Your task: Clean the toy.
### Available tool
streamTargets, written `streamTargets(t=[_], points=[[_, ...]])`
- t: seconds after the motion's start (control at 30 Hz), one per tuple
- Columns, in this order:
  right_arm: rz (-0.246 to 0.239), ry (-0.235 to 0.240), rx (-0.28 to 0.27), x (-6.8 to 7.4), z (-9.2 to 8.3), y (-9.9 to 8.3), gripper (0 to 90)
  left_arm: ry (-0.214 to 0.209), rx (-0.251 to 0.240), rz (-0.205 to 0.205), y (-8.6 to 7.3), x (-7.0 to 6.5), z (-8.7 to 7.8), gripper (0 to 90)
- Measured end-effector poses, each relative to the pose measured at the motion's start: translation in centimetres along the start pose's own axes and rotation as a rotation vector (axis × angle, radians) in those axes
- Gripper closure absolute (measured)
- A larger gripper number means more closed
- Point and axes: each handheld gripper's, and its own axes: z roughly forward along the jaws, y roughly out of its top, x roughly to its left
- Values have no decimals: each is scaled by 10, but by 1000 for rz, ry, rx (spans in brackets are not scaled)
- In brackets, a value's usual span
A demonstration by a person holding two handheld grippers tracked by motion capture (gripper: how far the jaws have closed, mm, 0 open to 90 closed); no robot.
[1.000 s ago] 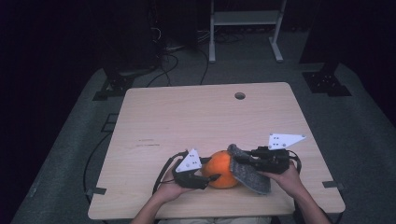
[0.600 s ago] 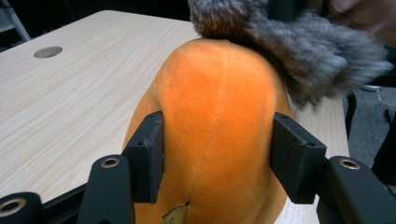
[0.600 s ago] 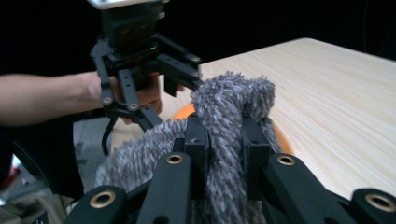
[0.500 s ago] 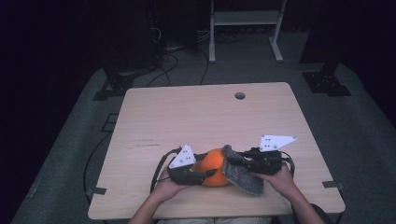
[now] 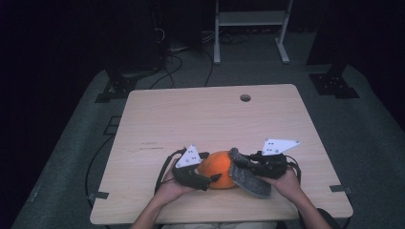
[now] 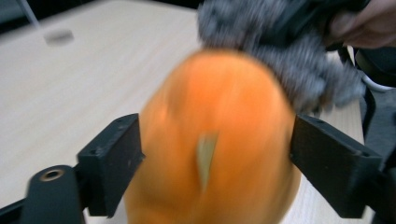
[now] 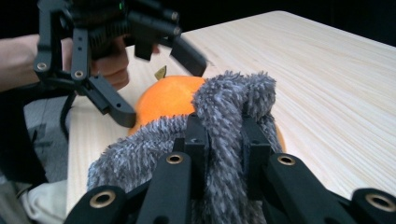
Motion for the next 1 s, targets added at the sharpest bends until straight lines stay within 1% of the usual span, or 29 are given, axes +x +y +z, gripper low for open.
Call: streamTargets(t=[0.03,0.07,0.1,0.17,0.2,0.23,0.27,0.3,0.33,0.37,0.4,0.43,0.47,0.5,0.53,0.57,0.6,0.63,0.7,0.73,0.77,0.8,0.83,0.87,0.93,0.97,1.0], points=[[4,0,-6,0,-1,0,763,-2,3,3,-1,0,2,168],[2,6,-13,2,-1,1,763,3,9,20,-2,-1,3,205],[-10,13,-19,6,1,3,762,14,8,39,-2,-4,4,248],[-34,49,-40,15,4,8,762,27,11,78,-1,-8,5,328],[-49,48,-35,17,6,9,763,28,11,86,1,-10,4,351],[-63,31,-21,18,8,10,764,19,-2,80,1,-10,2,375],[-51,25,-19,15,8,8,765,10,-19,71,2,-9,-1,395],[-25,22,-25,10,7,7,766,6,-36,61,3,-9,-3,408],[-18,0,-17,6,4,5,767,6,-46,52,4,-8,-5,413],[-23,-38,7,2,3,3,766,4,-48,52,4,-8,-7,415],[-13,-47,18,-1,3,0,766,5,-39,56,4,-9,-6,414],[4,-35,9,-2,2,-1,766,14,-32,63,4,-10,-5,411],[0,-28,2,1,2,0,766,19,-25,69,4,-11,-3,405],[-16,-9,-11,5,3,2,766,14,-23,68,4,-12,-1,397],[-27,26,-33,10,4,5,765,14,-20,74,5,-13,1,387],[-40,41,-38,14,7,7,766,18,-17,73,6,-13,2,357],[-60,28,-17,16,10,9,766,18,-14,69,6,-12,3,305],[-65,14,0,15,13,8,766,11,-15,55,6,-10,2,250],[-40,3,5,8,12,4,766,-11,-9,26,3,-5,2,190],[-38,-20,12,5,11,3,766,-7,-12,20,2,-4,3,191],[-30,-37,17,2,9,2,766,-2,-10,23,1,-4,4,208],[-22,-37,14,1,8,2,766,9,-2,36,1,-5,5,243],[-16,-31,9,3,8,2,765,26,4,51,2,-7,6,284],[-22,-19,0,6,8,3,765,37,1,56,1,-8,7,320],[-40,18,-16,14,11,7,764,53,-3,60,0,-10,8,354],[-60,10,-6,18,13,8,765,49,-1,59,1,-10,7,359],[-66,5,-1,17,14,8,766,33,-7,54,1,-9,5,360]])
